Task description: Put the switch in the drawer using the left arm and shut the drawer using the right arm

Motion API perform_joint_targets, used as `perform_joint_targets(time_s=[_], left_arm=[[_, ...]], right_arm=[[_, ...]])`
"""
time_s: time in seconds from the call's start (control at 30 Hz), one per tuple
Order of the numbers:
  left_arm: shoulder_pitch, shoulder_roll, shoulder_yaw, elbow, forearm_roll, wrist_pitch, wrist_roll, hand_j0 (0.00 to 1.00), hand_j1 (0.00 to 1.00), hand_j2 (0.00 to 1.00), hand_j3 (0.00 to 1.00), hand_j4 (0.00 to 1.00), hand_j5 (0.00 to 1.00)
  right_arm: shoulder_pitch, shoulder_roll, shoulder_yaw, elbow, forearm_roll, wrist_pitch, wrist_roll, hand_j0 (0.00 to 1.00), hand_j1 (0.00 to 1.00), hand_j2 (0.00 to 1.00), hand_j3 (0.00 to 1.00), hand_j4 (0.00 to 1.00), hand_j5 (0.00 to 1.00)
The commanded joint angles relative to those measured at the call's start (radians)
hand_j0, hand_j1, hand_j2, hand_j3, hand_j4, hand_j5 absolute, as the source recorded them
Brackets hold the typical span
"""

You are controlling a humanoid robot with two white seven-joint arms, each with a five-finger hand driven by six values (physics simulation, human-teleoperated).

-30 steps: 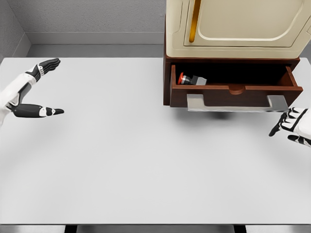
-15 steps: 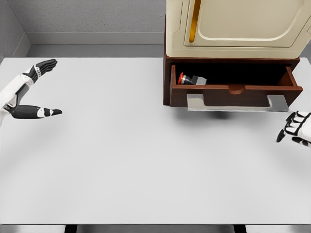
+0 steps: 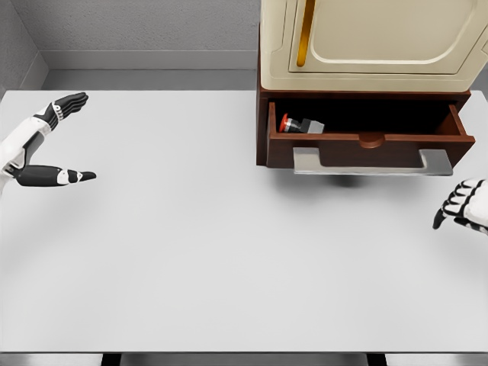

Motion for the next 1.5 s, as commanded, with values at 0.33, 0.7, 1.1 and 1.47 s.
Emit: perform_joint_targets(time_s=[0.33, 0.7, 1.1, 1.47], left_arm=[[-0.002, -0.012, 0.009, -0.001, 0.007, 0.001, 0.0, 1.0, 1.0, 1.0, 1.0, 1.0, 1.0], [0.0, -0.016, 0.007, -0.004, 0.007, 0.0, 0.0, 1.0, 1.0, 1.0, 1.0, 1.0, 1.0], [0.0, -0.016, 0.009, -0.004, 0.007, 0.0, 0.0, 1.0, 1.0, 1.0, 1.0, 1.0, 1.0], [0.0, -0.016, 0.009, -0.004, 0.007, 0.0, 0.0, 1.0, 1.0, 1.0, 1.0, 1.0, 1.0]], right_arm=[[-0.015, 0.011, -0.001, -0.02, -0.003, 0.0, 0.003, 0.51, 0.51, 0.51, 0.51, 0.51, 0.51], [-0.058, 0.081, -0.007, -0.018, 0.011, 0.0, 0.001, 0.5, 0.5, 0.5, 0.5, 0.5, 0.5], [-0.061, 0.123, -0.002, -0.018, 0.0, 0.0, -0.003, 0.51, 0.51, 0.51, 0.51, 0.51, 0.51], [-0.126, 0.149, -0.002, -0.018, -0.002, 0.0, -0.008, 0.53, 0.53, 0.53, 0.53, 0.53, 0.53]])
